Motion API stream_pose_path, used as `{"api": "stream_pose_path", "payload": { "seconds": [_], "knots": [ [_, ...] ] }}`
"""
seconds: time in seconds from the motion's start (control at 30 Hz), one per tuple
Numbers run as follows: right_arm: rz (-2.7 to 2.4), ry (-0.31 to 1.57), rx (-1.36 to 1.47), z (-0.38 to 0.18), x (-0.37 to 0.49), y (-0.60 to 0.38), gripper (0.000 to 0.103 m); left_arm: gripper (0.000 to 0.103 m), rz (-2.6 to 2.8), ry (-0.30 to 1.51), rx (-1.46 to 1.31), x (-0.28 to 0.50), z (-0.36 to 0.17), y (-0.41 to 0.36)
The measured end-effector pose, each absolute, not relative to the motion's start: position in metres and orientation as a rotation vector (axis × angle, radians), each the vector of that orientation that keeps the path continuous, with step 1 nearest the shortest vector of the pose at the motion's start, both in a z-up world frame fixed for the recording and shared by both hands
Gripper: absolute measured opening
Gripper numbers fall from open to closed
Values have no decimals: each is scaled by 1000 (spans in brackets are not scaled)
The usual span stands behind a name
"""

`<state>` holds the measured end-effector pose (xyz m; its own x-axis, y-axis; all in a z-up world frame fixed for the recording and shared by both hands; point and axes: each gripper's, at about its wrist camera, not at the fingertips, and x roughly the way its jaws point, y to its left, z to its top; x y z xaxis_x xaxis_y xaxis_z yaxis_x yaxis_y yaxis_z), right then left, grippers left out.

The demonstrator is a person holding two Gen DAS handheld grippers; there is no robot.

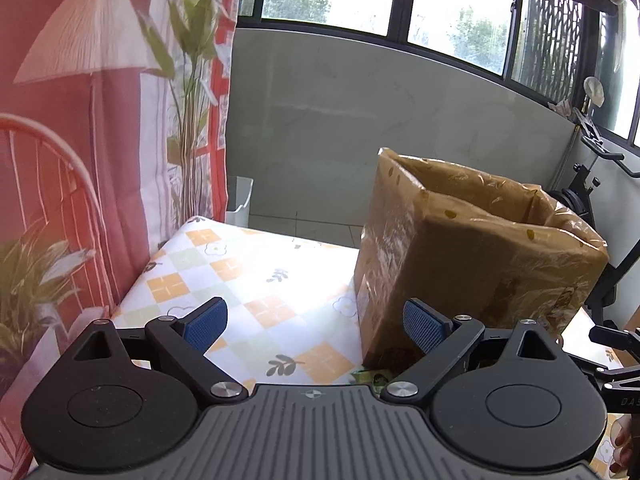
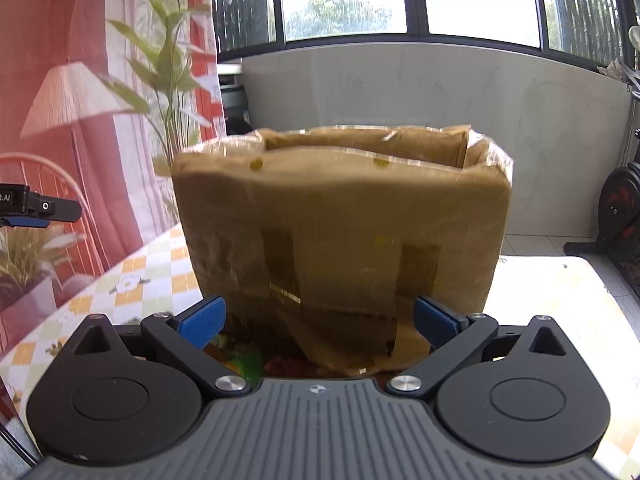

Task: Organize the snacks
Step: 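Move both tools back to the snack pile beside the box, then grasp the green cucumber chip bag with left tool while right tool grasps green chip bag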

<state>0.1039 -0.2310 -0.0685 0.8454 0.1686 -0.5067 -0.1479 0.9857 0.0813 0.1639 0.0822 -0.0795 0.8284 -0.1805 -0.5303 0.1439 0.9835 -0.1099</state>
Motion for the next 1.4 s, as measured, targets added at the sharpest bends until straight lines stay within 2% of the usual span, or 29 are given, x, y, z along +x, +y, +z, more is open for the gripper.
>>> {"api": "stream_pose_path", "payload": {
  "seconds": [0.67, 0.93, 1.33, 1.4],
  "knots": [
    [311, 806, 189, -129, 111, -206, 103, 96, -329, 739, -46, 157, -145, 48],
    [381, 779, 221, -123, 103, -210, 74, 96, -357, 768, -47, 160, -147, 46],
    [375, 754, 167, -119, 94, -210, 71, 96, -363, 876, -2, 174, -176, 19],
    [363, 751, 179, -119, 93, -213, 71, 101, -359, 886, -3, 172, -185, 20]
  ]
}}
